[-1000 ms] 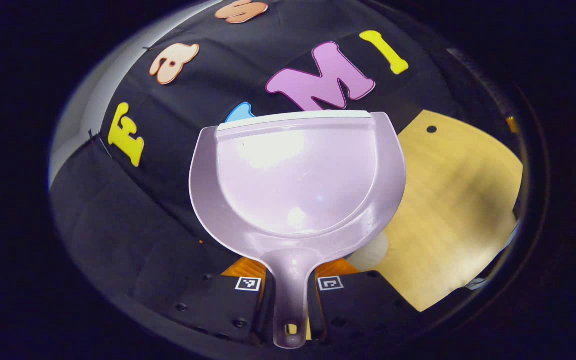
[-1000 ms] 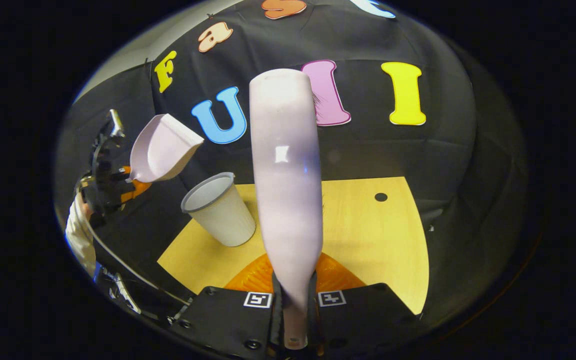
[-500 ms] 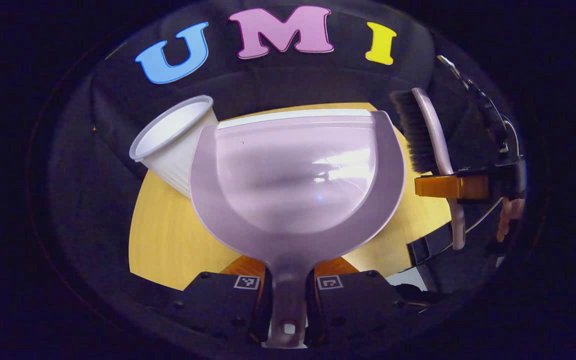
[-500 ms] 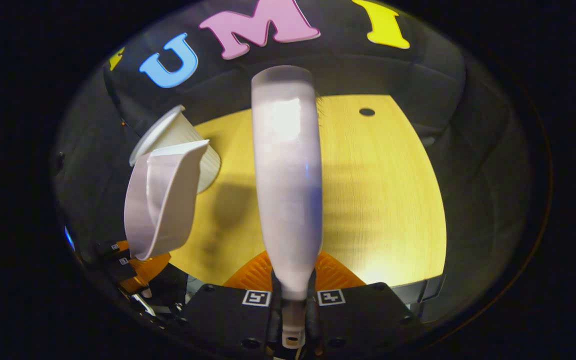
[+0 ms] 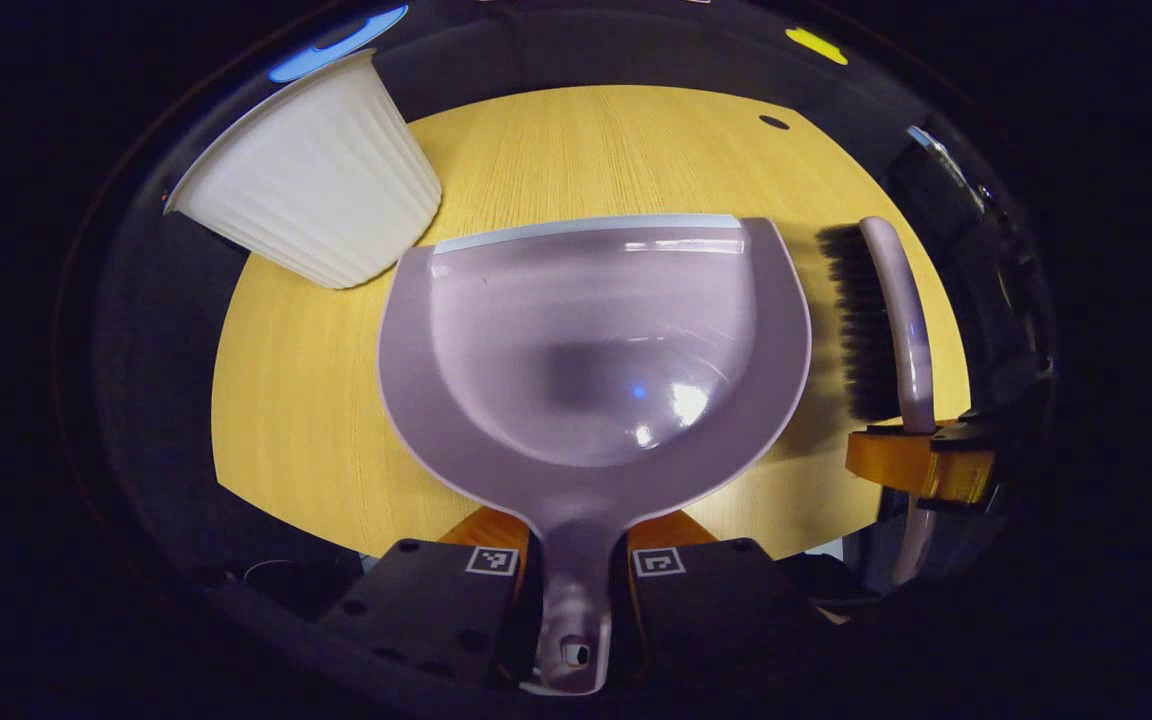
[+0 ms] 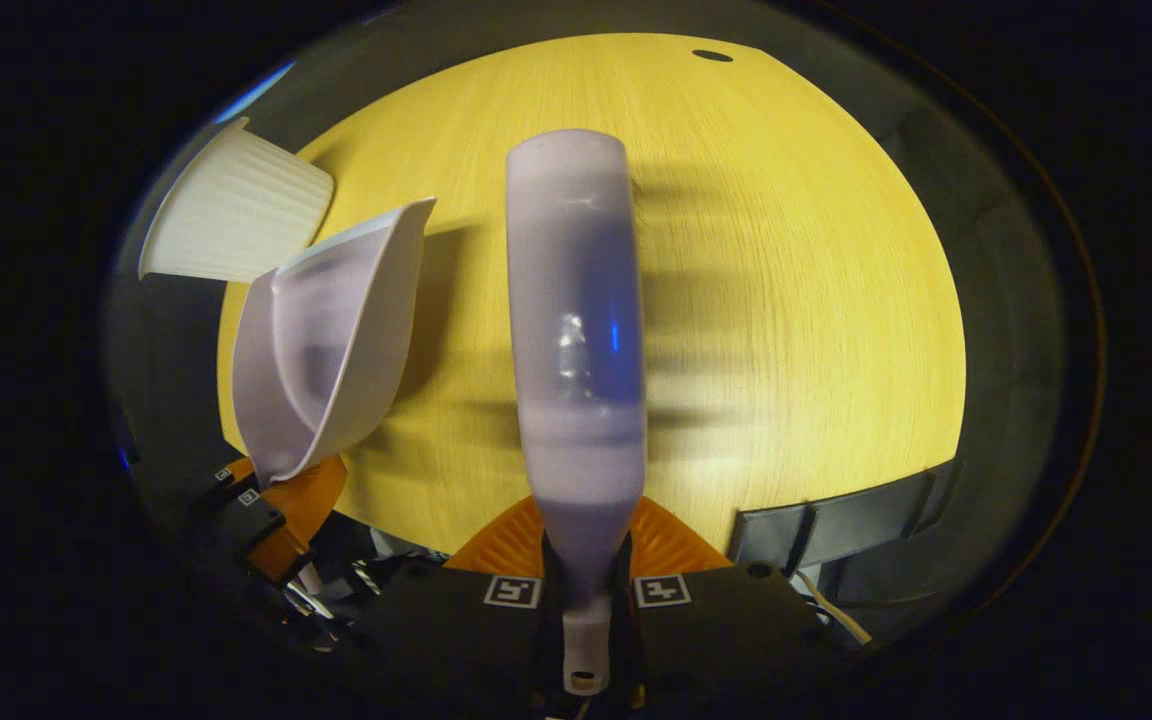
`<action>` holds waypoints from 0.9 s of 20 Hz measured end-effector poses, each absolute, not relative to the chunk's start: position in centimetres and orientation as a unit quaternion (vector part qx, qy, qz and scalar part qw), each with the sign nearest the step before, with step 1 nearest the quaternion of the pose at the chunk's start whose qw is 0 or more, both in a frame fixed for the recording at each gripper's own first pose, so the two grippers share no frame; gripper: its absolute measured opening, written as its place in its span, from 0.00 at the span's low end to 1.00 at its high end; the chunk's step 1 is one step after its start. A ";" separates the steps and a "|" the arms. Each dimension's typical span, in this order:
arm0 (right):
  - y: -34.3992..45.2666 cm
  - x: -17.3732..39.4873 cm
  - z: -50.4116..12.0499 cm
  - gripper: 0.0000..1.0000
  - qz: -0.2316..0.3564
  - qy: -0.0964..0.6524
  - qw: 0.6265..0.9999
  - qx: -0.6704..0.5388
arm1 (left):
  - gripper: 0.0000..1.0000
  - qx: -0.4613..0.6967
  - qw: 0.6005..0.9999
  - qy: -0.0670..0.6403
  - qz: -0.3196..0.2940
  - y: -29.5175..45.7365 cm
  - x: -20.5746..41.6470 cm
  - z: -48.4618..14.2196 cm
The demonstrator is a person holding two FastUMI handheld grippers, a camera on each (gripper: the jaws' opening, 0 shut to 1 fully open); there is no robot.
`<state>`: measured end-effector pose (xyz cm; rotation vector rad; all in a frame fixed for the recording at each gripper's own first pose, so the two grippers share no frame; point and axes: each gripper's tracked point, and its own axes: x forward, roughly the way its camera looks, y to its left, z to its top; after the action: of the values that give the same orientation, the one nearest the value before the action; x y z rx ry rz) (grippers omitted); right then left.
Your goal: Pick up the small broom and dustpan from the desktop, sweep the trash into the dustpan with the broom, and then empty the trash into the garbage bin.
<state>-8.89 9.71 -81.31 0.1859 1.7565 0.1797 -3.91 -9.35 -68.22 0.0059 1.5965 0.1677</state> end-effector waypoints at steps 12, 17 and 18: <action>10.2 -8.9 -84.8 0.19 0.054 0.801 0.595 0.032 | 0.26 0.006 0.645 0.760 0.081 -9.5 -4.3 -68.6; 10.8 -8.8 -84.7 0.21 0.049 0.807 0.588 0.027 | 0.29 -0.010 0.631 0.772 0.078 -9.8 -4.5 -68.9; 10.8 -8.9 -84.9 0.21 0.048 0.807 0.589 0.027 | 0.27 -0.010 0.626 0.776 0.077 -9.9 -4.7 -68.9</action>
<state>-8.89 10.81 -84.93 0.0632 1.8786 0.1120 -4.67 -9.85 -68.90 -0.0232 1.7786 0.1776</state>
